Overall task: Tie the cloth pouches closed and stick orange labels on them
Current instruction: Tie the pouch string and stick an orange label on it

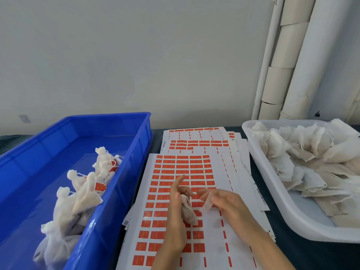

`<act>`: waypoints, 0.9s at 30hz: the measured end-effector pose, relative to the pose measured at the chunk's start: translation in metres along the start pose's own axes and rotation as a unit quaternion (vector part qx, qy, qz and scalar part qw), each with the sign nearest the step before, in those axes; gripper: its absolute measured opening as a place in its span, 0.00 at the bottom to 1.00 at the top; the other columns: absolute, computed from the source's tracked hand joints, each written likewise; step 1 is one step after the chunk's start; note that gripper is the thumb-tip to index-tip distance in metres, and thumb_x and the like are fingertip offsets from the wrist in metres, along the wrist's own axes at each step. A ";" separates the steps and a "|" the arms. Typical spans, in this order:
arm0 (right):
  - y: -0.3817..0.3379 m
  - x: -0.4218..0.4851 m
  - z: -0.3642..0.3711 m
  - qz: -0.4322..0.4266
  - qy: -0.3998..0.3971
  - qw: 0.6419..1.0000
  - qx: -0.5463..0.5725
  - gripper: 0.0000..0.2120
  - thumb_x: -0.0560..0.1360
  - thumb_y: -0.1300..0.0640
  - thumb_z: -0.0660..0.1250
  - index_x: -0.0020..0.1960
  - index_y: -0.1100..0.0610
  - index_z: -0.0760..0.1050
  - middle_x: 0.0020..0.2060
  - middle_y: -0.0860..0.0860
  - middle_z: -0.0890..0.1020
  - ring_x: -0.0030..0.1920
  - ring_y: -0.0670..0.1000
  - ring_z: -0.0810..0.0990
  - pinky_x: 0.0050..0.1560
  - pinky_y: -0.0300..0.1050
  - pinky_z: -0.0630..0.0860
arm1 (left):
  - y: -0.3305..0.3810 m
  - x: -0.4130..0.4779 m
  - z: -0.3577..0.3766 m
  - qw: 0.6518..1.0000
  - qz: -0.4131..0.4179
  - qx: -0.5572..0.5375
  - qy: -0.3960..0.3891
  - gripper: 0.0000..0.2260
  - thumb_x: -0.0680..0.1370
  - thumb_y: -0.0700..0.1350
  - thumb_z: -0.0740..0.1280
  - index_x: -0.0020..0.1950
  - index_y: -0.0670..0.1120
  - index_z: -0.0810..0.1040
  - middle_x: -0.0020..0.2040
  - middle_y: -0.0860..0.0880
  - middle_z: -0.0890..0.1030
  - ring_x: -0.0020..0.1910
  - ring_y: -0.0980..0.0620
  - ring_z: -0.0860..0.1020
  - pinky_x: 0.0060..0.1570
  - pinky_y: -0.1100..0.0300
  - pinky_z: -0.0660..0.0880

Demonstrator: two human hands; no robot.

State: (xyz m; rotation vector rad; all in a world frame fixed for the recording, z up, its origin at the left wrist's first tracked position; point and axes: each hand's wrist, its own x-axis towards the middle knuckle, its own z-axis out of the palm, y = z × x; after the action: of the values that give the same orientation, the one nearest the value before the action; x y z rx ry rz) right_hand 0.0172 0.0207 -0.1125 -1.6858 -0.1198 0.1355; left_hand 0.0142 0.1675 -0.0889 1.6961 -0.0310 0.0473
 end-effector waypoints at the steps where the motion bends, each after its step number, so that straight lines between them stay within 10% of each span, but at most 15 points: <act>1: -0.001 -0.001 0.001 -0.003 -0.027 1.000 -0.002 0.17 0.71 0.42 0.62 0.46 0.51 0.84 0.53 0.42 0.83 0.58 0.45 0.79 0.69 0.55 0.68 | -0.001 -0.003 -0.004 0.999 0.014 0.003 -0.039 0.18 0.80 0.29 0.56 0.70 0.36 0.63 0.45 0.41 0.73 0.40 0.50 0.74 0.43 0.71 0.73; 5: -0.002 -0.004 0.005 0.008 -0.084 0.996 -0.025 0.20 0.73 0.42 0.60 0.50 0.53 0.83 0.52 0.44 0.83 0.57 0.45 0.79 0.67 0.47 0.70 | 0.013 -0.014 -0.016 0.998 0.045 0.023 -0.047 0.17 0.83 0.37 0.53 0.70 0.31 0.65 0.57 0.31 0.70 0.68 0.31 0.65 0.68 0.48 0.64; 9: -0.004 -0.004 0.011 -0.009 -0.093 0.994 -0.058 0.15 0.78 0.47 0.62 0.51 0.55 0.83 0.51 0.41 0.83 0.56 0.42 0.79 0.56 0.29 0.71 | 0.006 -0.011 -0.001 0.998 0.050 -0.029 -0.029 0.16 0.82 0.34 0.55 0.70 0.36 0.64 0.59 0.32 0.70 0.63 0.34 0.69 0.62 0.51 0.68; 13: -0.003 -0.005 0.010 -0.020 -0.100 0.995 -0.015 0.18 0.76 0.44 0.60 0.48 0.55 0.84 0.54 0.46 0.83 0.59 0.47 0.79 0.64 0.41 0.71 | -0.001 -0.014 0.008 0.998 0.052 0.008 -0.018 0.35 0.69 0.74 0.51 0.67 0.53 0.65 0.58 0.57 0.72 0.57 0.57 0.74 0.58 0.60 0.76; 18: -0.010 -0.004 0.000 -0.041 -0.050 0.989 0.132 0.19 0.72 0.43 0.65 0.45 0.58 0.84 0.53 0.55 0.83 0.58 0.55 0.80 0.63 0.45 0.75 | -0.031 -0.006 0.003 0.994 0.085 0.067 0.013 0.17 0.75 0.62 0.53 0.61 0.62 0.69 0.56 0.68 0.74 0.59 0.64 0.73 0.56 0.65 0.76; 27: -0.011 -0.002 -0.013 0.039 0.001 0.940 0.339 0.18 0.74 0.46 0.61 0.53 0.55 0.84 0.53 0.66 0.81 0.51 0.62 0.83 0.50 0.49 0.80 | -0.037 -0.004 0.007 0.988 0.142 0.049 0.021 0.07 0.76 0.54 0.64 0.44 0.52 0.78 0.40 0.58 0.80 0.44 0.56 0.79 0.43 0.69 0.75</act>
State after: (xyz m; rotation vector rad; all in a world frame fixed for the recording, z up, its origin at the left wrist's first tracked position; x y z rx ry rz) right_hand 0.0175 0.0091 -0.1000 -1.0000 0.0007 0.2088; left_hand 0.0123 0.1655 -0.1265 1.7774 -0.2409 0.3019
